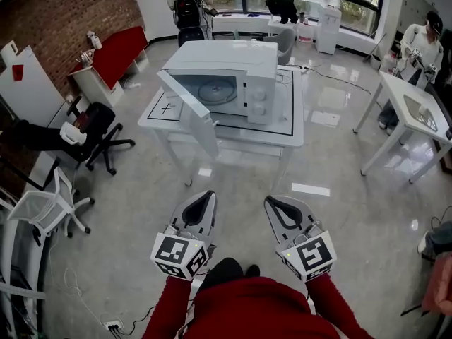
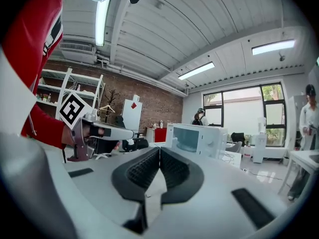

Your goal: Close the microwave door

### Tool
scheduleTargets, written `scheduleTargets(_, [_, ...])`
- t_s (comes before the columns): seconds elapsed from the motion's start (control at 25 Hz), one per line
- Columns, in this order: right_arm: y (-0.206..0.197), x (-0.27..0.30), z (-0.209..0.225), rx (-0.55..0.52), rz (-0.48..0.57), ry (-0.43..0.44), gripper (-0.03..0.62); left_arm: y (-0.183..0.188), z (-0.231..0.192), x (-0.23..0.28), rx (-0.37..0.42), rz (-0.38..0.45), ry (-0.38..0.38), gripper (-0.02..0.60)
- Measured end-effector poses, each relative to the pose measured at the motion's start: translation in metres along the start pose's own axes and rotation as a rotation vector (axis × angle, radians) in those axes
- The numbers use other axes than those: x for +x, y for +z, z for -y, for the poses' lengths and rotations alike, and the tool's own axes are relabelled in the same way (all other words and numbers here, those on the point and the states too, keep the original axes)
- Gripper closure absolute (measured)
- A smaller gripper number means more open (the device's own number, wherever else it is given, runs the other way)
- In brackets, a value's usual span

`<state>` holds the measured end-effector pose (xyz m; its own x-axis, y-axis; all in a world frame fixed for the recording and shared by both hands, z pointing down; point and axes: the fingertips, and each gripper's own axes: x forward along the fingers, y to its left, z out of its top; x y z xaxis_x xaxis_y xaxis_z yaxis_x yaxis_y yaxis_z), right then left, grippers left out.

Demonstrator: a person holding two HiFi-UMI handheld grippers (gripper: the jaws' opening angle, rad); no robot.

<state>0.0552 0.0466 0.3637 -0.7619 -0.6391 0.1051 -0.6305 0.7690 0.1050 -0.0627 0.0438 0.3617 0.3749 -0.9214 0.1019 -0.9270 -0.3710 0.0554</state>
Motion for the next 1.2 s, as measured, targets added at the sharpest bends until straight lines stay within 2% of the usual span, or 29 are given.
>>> scheduleTargets(0.44, [0.011, 0.012, 0.01, 0.056, 0.06, 0.011, 0.58, 0.014, -0.008, -0.005, 0.047, 0.004, 0.068, 0.569])
scheduleTargets(0.92, [0.008, 0.049, 0.022, 0.057, 0.045, -0.008, 0.579, 0.004, -0.029, 0.01, 0.014, -0.016, 0.099, 0.569])
scheduleTargets(1.2, [0.004, 0.084, 0.025, 0.052, 0.021, 0.01, 0.576, 0.003, -0.06, 0.03, -0.001, -0.019, 0.115, 0.569])
